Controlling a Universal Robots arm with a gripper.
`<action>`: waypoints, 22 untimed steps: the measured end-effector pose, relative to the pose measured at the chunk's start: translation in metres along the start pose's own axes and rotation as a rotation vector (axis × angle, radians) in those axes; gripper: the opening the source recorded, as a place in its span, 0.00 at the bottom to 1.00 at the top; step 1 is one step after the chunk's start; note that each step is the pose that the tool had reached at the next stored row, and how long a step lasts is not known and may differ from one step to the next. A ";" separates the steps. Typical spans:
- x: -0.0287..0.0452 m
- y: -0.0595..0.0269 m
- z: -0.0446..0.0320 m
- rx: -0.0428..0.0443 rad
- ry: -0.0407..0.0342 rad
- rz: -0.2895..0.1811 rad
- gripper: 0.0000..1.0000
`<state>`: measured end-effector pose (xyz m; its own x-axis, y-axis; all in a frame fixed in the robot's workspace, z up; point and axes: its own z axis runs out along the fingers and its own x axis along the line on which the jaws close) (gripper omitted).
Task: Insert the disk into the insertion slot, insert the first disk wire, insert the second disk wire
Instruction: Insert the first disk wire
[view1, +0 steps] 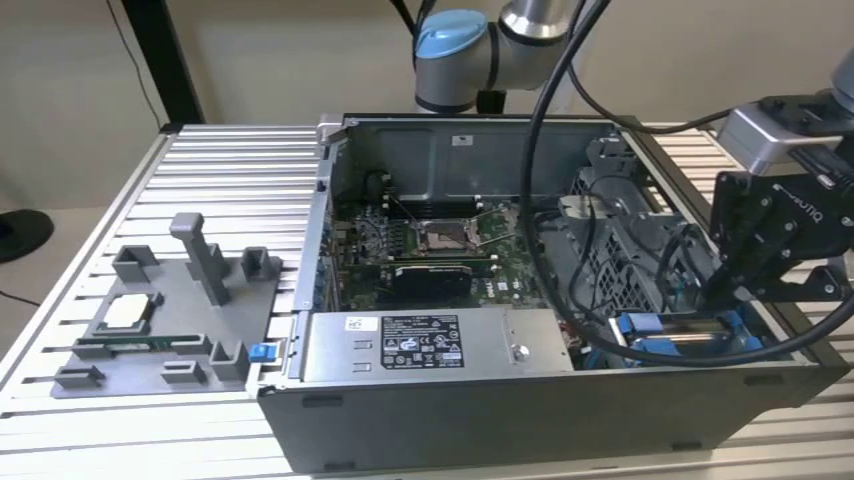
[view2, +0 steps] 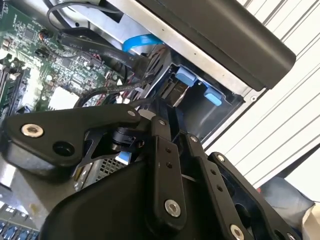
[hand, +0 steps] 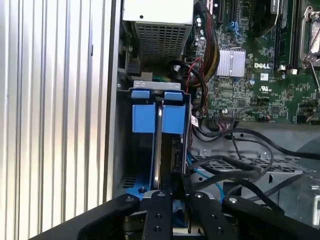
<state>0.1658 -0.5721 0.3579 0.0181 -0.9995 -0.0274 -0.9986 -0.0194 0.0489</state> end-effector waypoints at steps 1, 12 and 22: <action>0.0000 -0.0004 0.0001 0.0000 0.0002 0.001 0.00; 0.0000 -0.0011 0.0013 0.0009 -0.0003 0.002 0.00; 0.0002 -0.0059 0.0078 0.0006 -0.0010 0.002 0.00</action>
<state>0.1713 -0.5721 0.3499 0.0163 -0.9995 -0.0283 -0.9987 -0.0176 0.0483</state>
